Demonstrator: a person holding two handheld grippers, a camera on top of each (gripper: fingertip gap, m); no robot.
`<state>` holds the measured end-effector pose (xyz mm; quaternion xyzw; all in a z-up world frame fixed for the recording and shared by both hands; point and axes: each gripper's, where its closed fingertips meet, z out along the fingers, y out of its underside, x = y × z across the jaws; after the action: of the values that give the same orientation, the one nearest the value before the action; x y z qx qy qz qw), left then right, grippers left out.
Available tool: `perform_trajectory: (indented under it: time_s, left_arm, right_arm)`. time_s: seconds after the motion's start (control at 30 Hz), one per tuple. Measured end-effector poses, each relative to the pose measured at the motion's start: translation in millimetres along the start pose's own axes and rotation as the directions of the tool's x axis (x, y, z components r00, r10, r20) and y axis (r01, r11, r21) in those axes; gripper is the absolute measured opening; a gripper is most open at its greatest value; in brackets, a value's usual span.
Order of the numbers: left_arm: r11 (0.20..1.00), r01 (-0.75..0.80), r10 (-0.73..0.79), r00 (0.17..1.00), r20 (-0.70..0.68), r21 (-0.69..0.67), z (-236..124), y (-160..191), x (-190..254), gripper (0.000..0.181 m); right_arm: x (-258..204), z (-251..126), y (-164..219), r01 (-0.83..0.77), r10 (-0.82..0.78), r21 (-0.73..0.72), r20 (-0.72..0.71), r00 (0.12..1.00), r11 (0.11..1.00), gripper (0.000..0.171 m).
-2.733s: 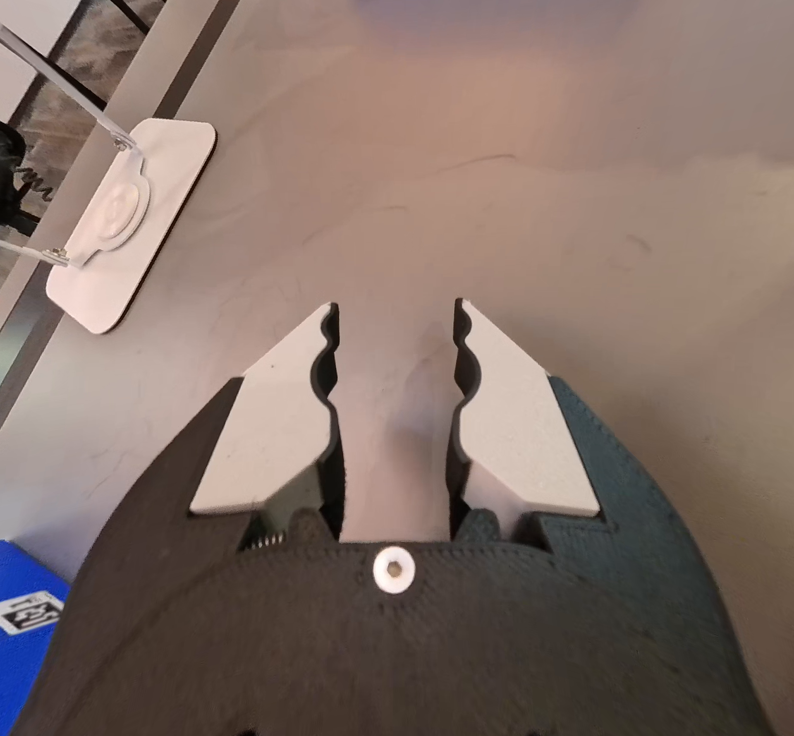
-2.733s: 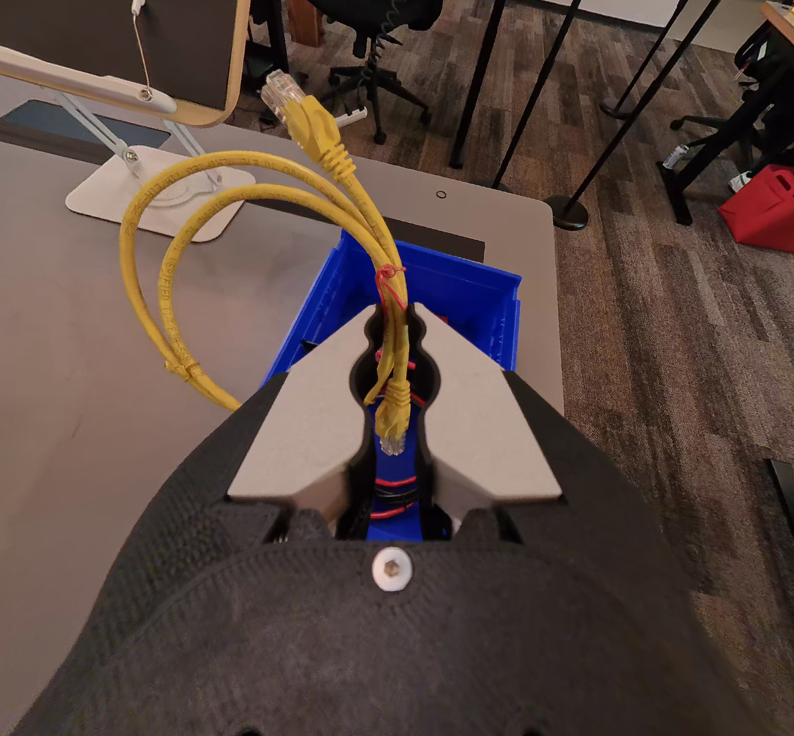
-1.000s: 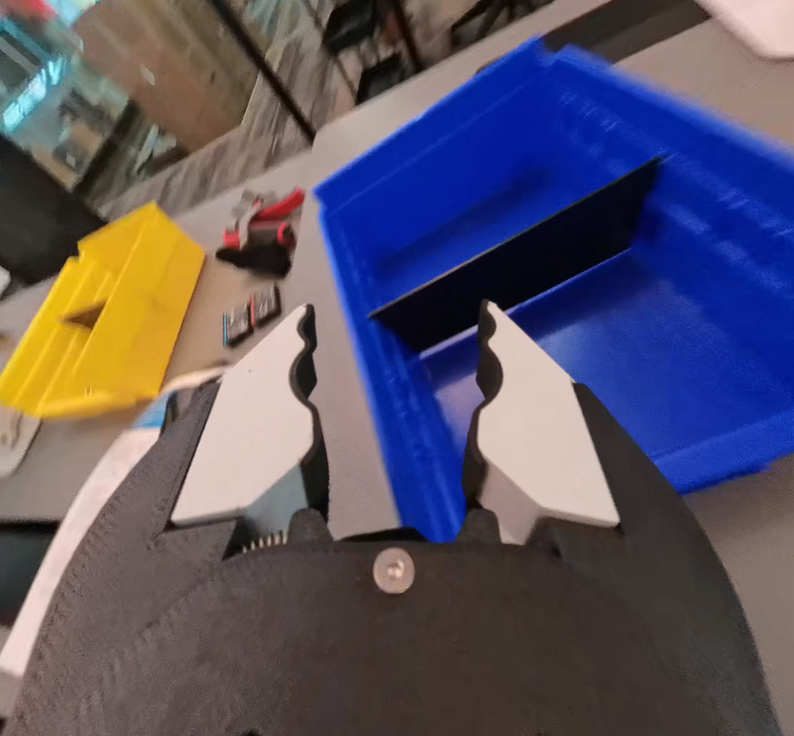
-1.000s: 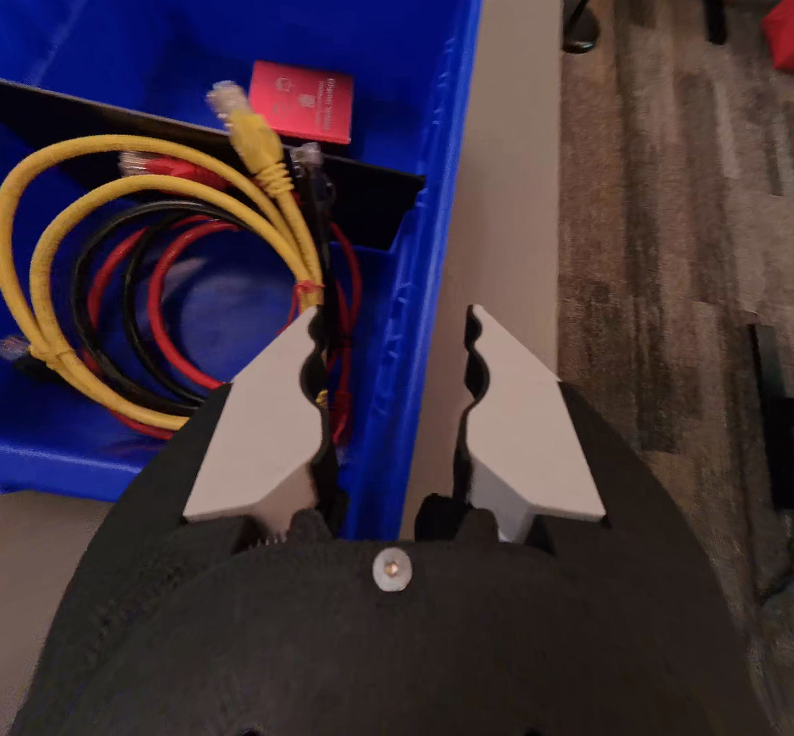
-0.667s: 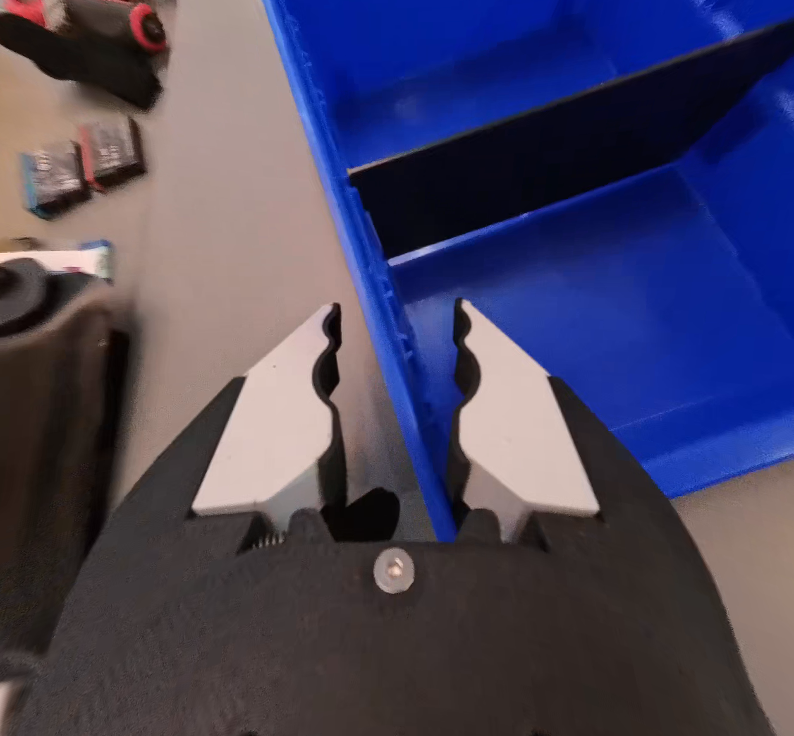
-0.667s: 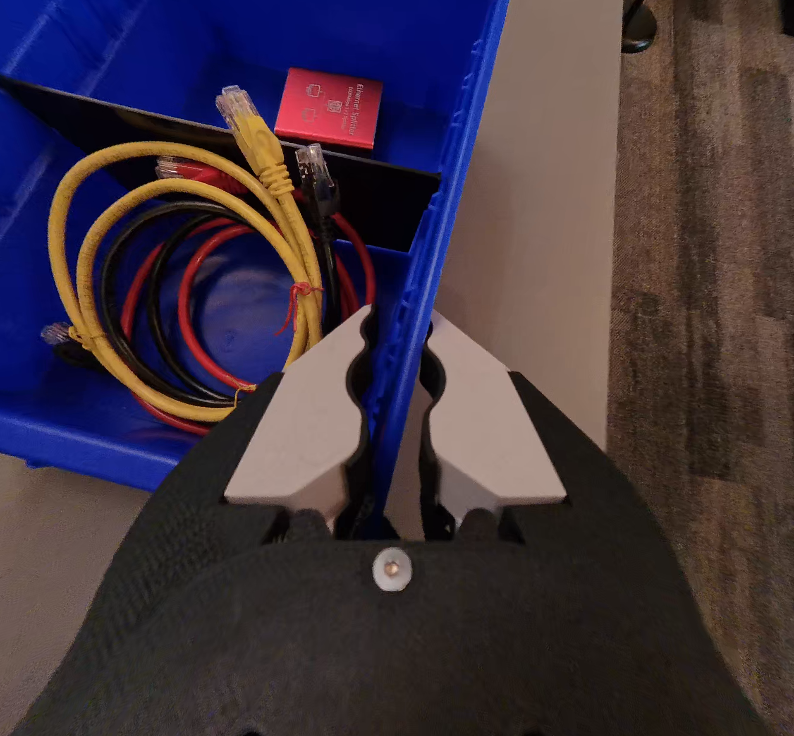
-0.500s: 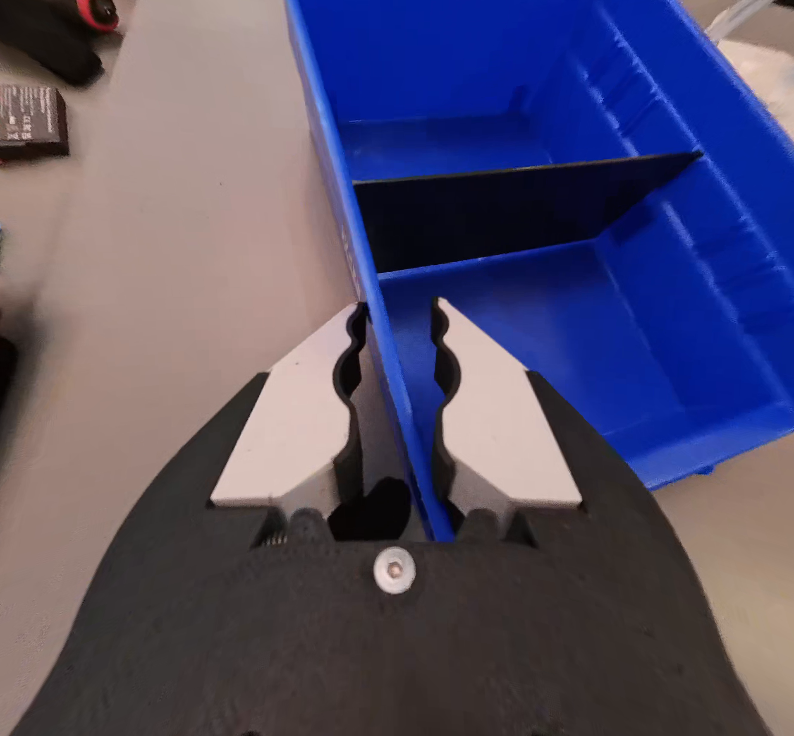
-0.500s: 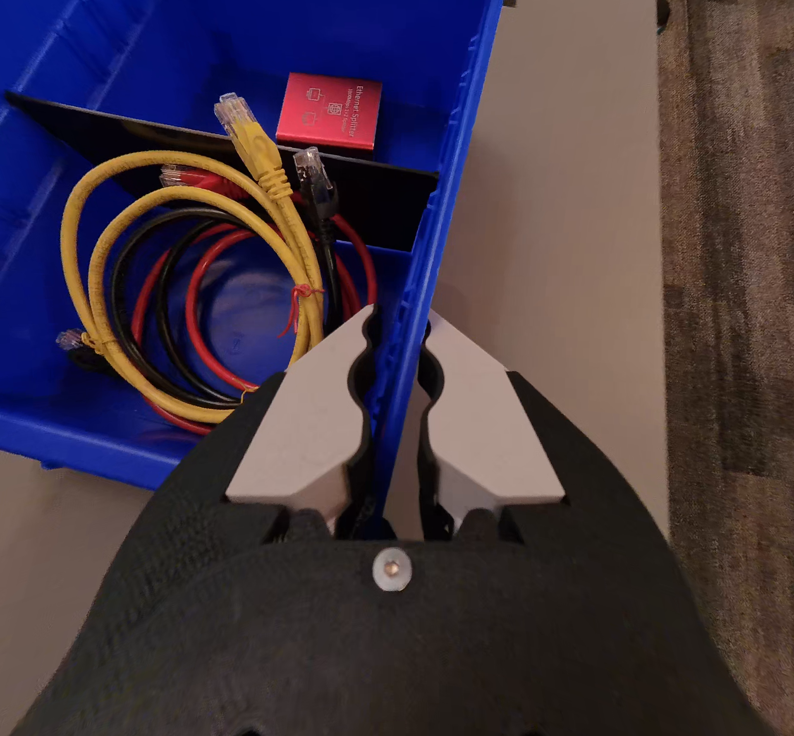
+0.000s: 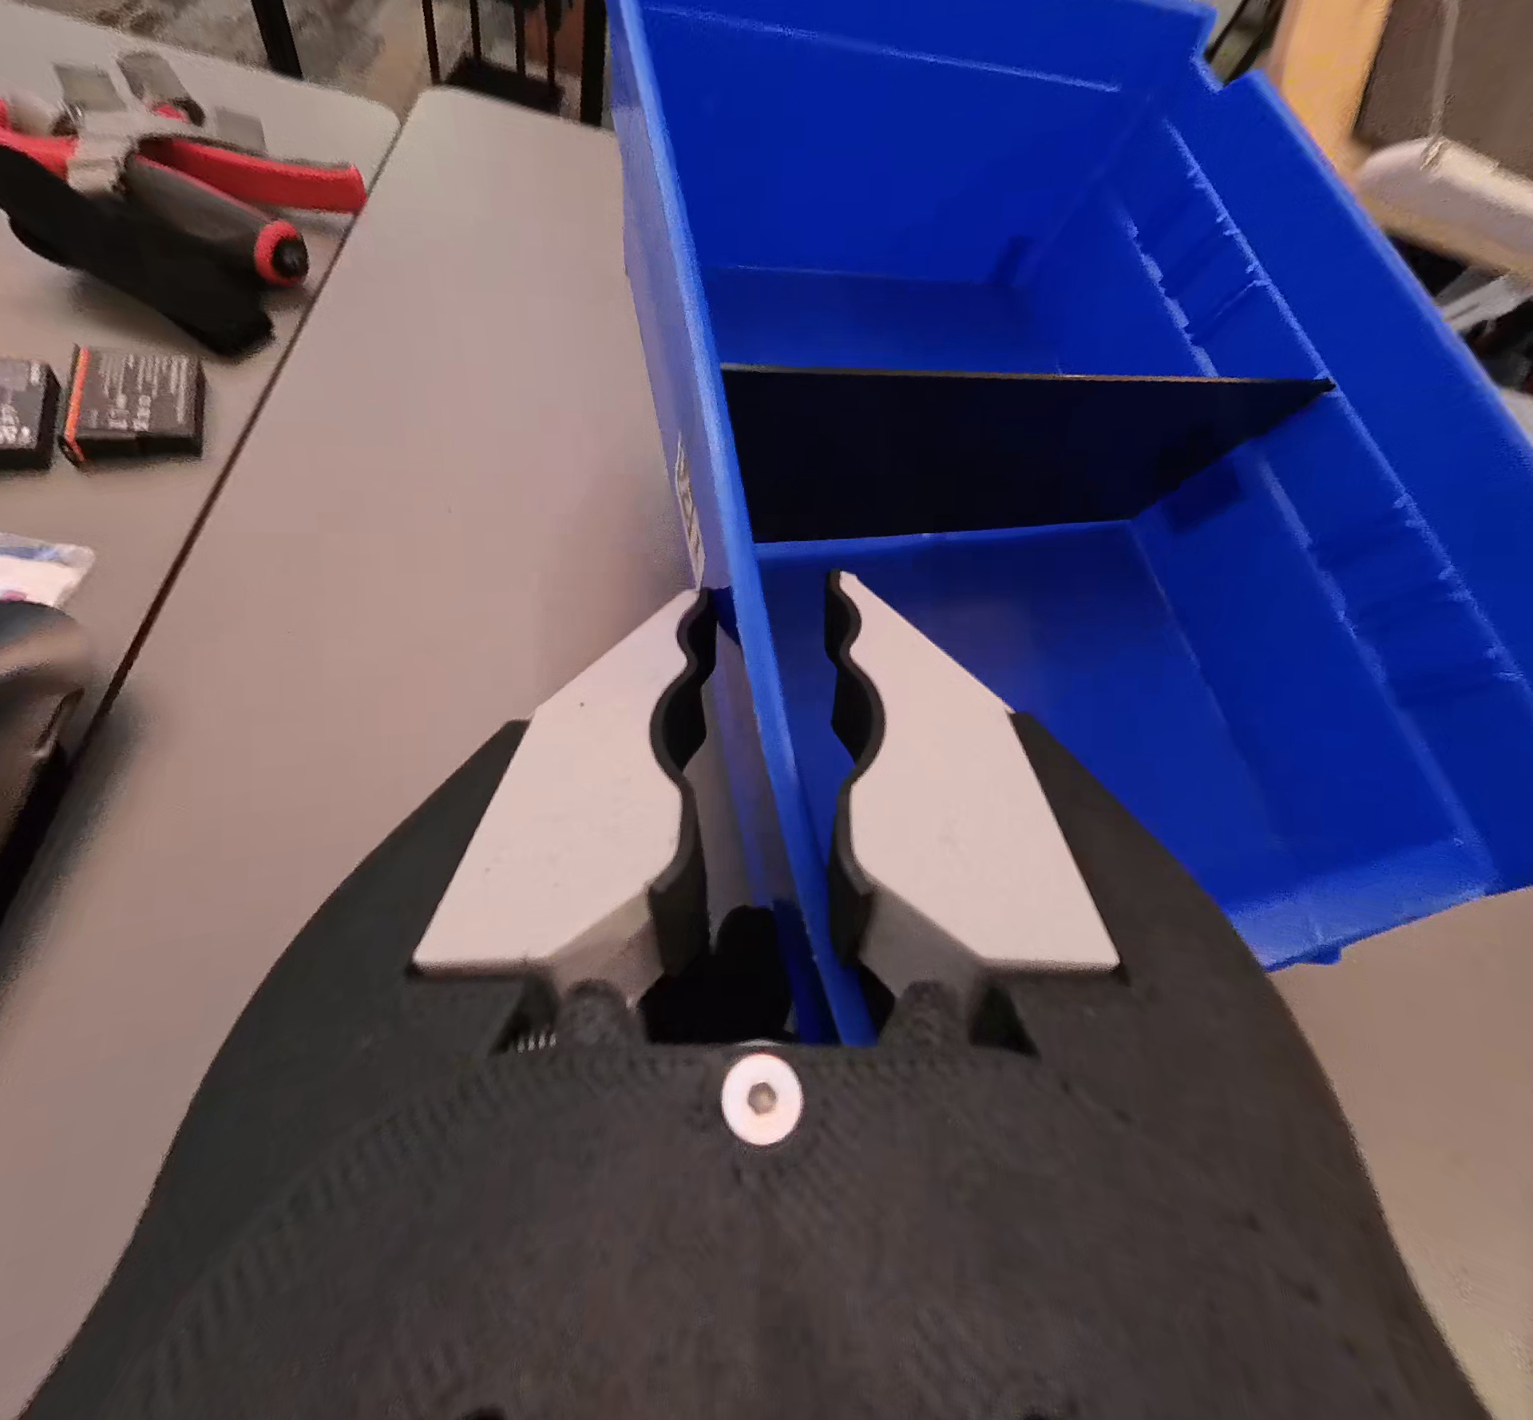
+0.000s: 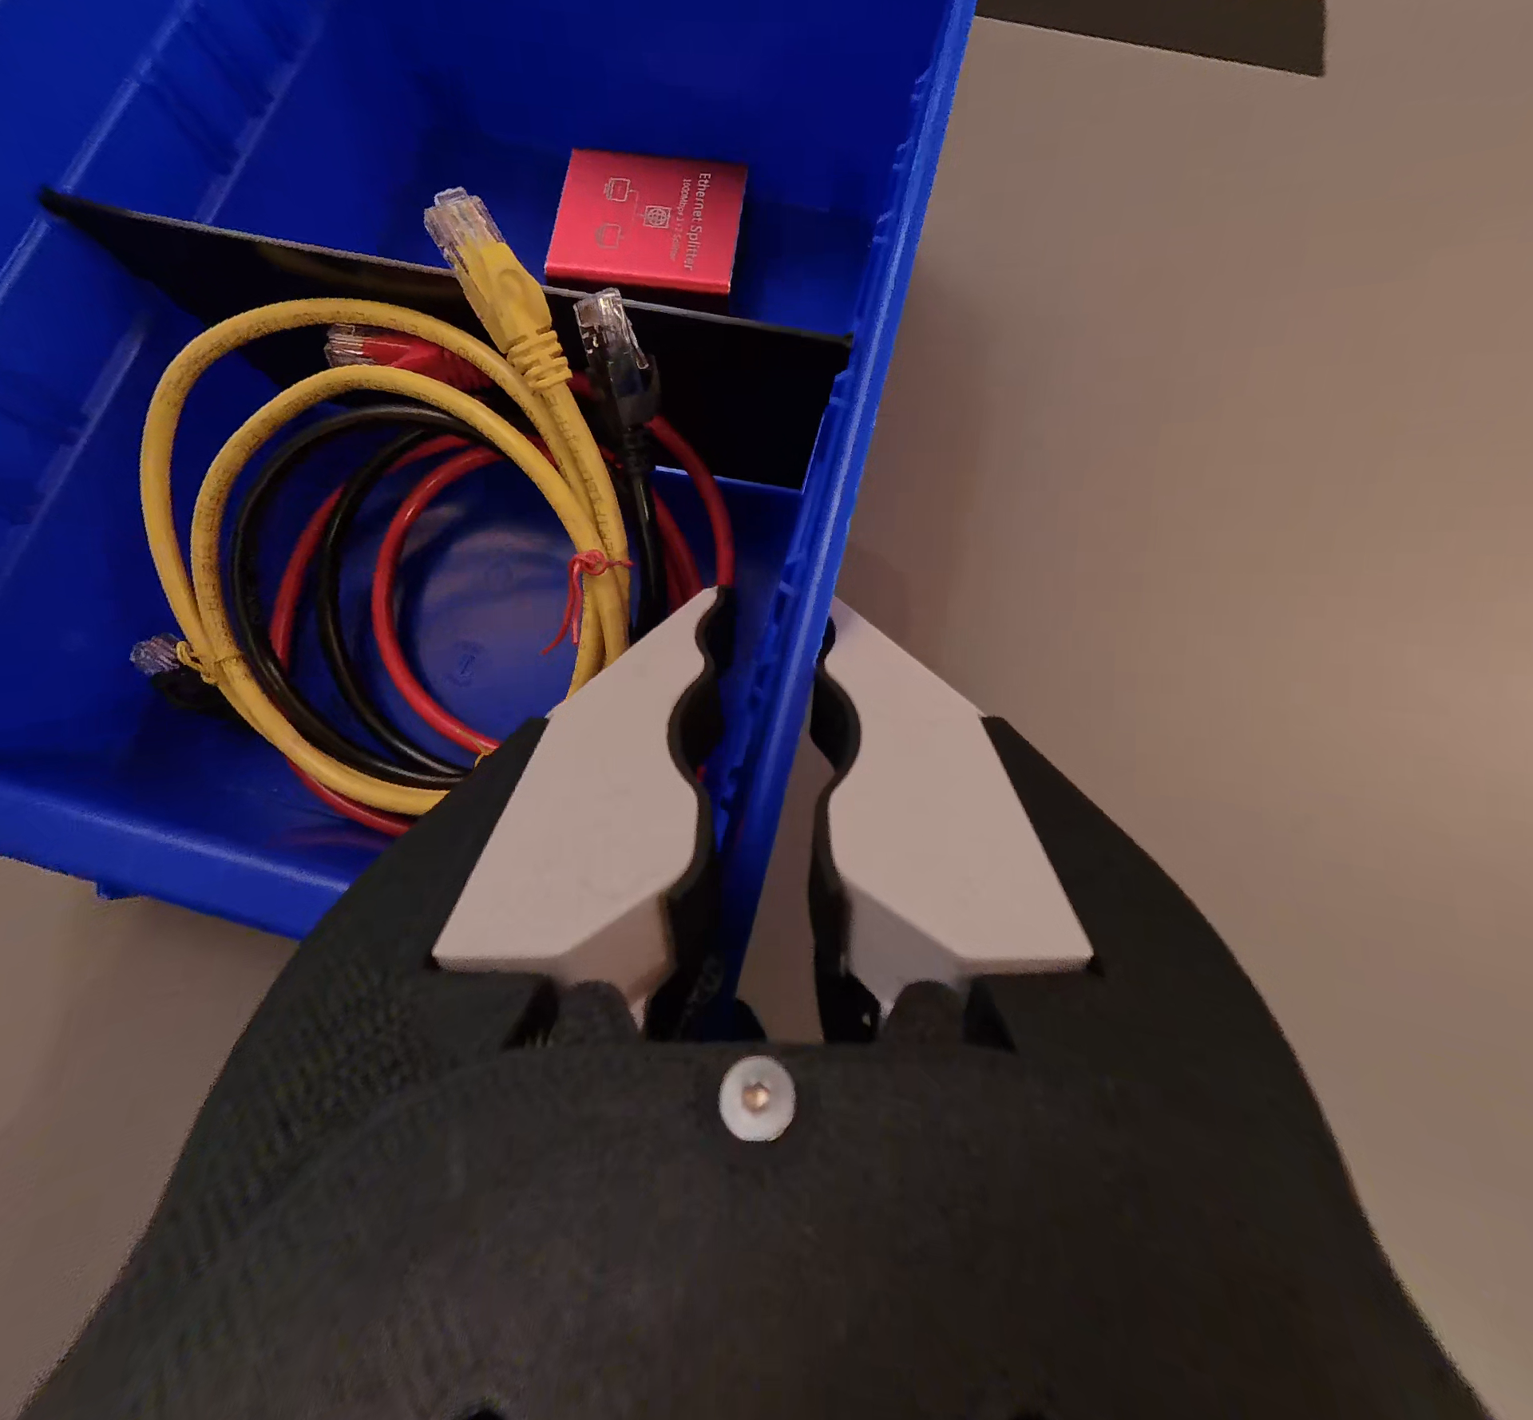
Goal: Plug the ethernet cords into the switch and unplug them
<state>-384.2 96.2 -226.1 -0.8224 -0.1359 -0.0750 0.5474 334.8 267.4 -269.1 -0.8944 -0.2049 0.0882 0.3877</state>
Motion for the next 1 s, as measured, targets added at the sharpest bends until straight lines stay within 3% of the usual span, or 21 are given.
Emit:
perform_trajectory:
  time_s: [0.33,0.63,1.0]
  left_arm:
    - [0.990,0.048,-0.043,0.998,-0.043,0.136,-22.1,-33.2,-1.2,0.023]
    - [0.946,0.153,-0.141,0.988,-0.064,0.285,-44.2,-66.5,-26.3,0.024]
    - [0.918,0.184,-0.155,0.982,-0.111,0.350,-51.2,-78.4,-16.7,0.024]
  right_arm:
    - [-92.7,18.2,-16.7,0.018,-0.020,0.034,0.075,0.997,0.999,0.025]
    - [-203.9,44.3,-36.6,0.064,-0.076,0.069,0.180,0.981,0.996,0.044]
    - [-359.1,80.5,-56.1,-0.009,-0.028,0.089,0.407,0.913,0.996,0.083]
